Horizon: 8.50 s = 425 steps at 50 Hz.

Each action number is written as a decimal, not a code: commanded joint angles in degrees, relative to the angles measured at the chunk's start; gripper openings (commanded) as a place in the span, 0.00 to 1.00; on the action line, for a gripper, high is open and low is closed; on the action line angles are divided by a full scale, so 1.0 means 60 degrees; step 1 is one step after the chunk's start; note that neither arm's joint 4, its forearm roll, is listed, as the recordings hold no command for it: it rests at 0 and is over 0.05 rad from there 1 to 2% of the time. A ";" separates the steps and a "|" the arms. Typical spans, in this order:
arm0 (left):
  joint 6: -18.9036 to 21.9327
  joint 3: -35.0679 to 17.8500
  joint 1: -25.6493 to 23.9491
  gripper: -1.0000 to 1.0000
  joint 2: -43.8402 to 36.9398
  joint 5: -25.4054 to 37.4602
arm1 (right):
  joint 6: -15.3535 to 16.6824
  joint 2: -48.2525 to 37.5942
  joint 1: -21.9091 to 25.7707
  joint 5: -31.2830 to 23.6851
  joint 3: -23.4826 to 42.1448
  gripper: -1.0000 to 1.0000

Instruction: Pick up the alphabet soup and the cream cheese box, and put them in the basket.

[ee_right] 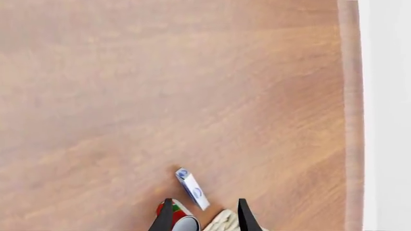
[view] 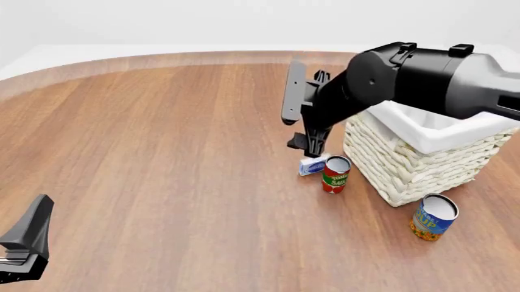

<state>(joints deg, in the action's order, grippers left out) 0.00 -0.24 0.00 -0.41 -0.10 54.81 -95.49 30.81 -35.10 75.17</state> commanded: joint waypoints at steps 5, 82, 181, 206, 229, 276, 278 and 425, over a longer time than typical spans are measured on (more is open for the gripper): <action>0.0000 -0.0001 0.0000 1.00 -0.0001 0.0000 | 0.0284 -0.0511 -0.0184 0.0103 -0.0071 1.00; 0.0000 -0.0001 0.0000 1.00 -0.0001 0.0000 | 0.1556 -0.2973 -0.0923 0.0172 0.1058 1.00; 0.0000 -0.0001 0.0000 1.00 -0.0001 0.0000 | 0.1886 -0.4114 -0.1140 0.0578 0.1232 1.00; 0.0000 -0.0001 0.0000 1.00 -0.0001 0.0000 | 0.2010 -0.4074 -0.1178 0.0856 0.1165 0.00; 0.0000 -0.0001 0.0000 1.00 -0.0001 0.0000 | 0.2117 -0.3927 -0.1036 0.1086 0.1062 0.00; 0.0000 -0.0001 0.0000 1.00 -0.0001 0.0000 | 0.1082 -0.1966 -0.0440 0.1673 0.0729 0.00; 0.0000 -0.0001 0.0000 1.00 -0.0001 0.0000 | 0.1056 -0.1927 -0.0425 0.1734 0.0659 0.00; 0.0000 -0.0001 0.0000 1.00 -0.0001 0.0000 | -0.7212 0.4042 0.1433 -0.0727 0.0607 0.00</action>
<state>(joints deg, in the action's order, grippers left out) 0.00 -0.24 0.00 -0.42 -0.10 13.08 -72.83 40.38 -35.90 75.75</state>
